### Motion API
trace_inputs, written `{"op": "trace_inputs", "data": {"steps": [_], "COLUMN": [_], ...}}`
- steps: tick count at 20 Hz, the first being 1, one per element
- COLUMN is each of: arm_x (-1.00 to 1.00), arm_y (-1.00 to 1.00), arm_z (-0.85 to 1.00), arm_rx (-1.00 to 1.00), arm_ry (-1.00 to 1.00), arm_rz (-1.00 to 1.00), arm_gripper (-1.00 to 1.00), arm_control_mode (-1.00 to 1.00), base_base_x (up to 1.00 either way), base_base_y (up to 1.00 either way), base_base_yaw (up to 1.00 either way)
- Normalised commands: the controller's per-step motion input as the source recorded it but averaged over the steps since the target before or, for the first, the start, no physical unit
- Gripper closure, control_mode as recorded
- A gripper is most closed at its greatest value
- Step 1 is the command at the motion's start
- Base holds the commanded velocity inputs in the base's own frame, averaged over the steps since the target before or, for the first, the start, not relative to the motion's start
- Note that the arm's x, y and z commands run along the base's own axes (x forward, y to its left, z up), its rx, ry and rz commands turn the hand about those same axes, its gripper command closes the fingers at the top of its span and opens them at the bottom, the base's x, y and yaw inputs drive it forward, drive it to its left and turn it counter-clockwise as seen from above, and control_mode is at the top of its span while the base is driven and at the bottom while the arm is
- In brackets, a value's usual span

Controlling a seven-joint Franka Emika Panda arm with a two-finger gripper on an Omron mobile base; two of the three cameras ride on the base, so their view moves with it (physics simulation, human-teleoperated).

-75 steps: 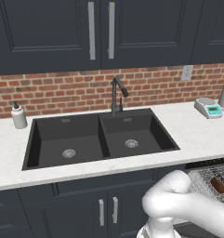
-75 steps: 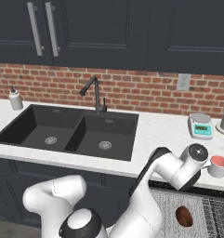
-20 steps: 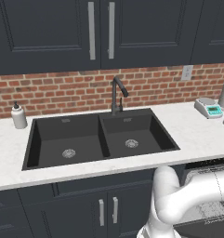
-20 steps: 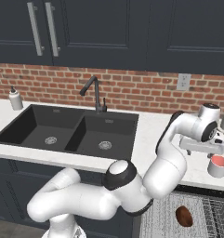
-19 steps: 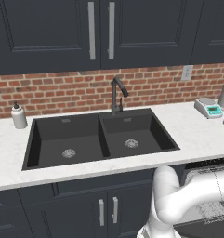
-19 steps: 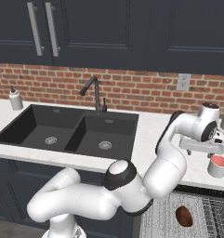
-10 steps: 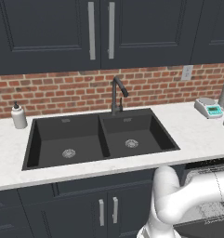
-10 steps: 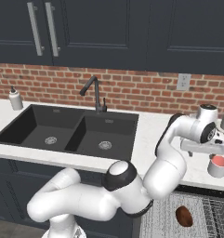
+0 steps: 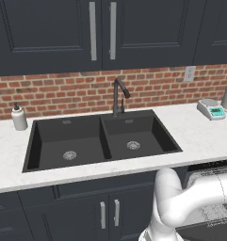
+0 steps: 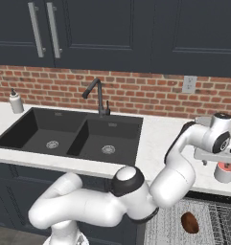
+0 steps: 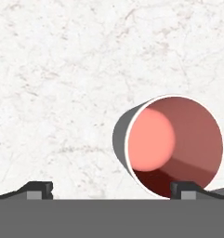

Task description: Pick up the cup and bowl from the counter, place them in the dishwasher, and close the dishwasher door.

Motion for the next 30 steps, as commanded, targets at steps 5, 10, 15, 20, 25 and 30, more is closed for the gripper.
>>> {"op": "trace_inputs", "data": {"steps": [5,10,15,20,25,30], "arm_x": [0.06,0.23,0.28,0.04,0.00,0.00], "arm_y": [-0.21,0.00,0.00,-0.05,-0.16,-0.04], "arm_z": [0.00,-0.05,-0.09,-0.28,-0.17,-0.12], "arm_rx": [0.00,0.00,0.00,0.00,0.01,0.01], "arm_ry": [0.00,0.00,0.00,0.03,0.00,0.00], "arm_rz": [-0.04,0.00,0.00,0.00,0.00,0.00], "arm_gripper": [-1.00,-1.00,-1.00,-1.00,-1.00,-1.00], "arm_control_mode": [-1.00,-1.00,-1.00,-1.00,-1.00,-1.00], "base_base_x": [0.00,0.00,0.00,0.00,0.00,0.00], "base_base_y": [0.00,0.00,0.00,0.00,0.00,0.00], "base_base_yaw": [0.00,0.00,0.00,0.00,0.00,0.00]}}
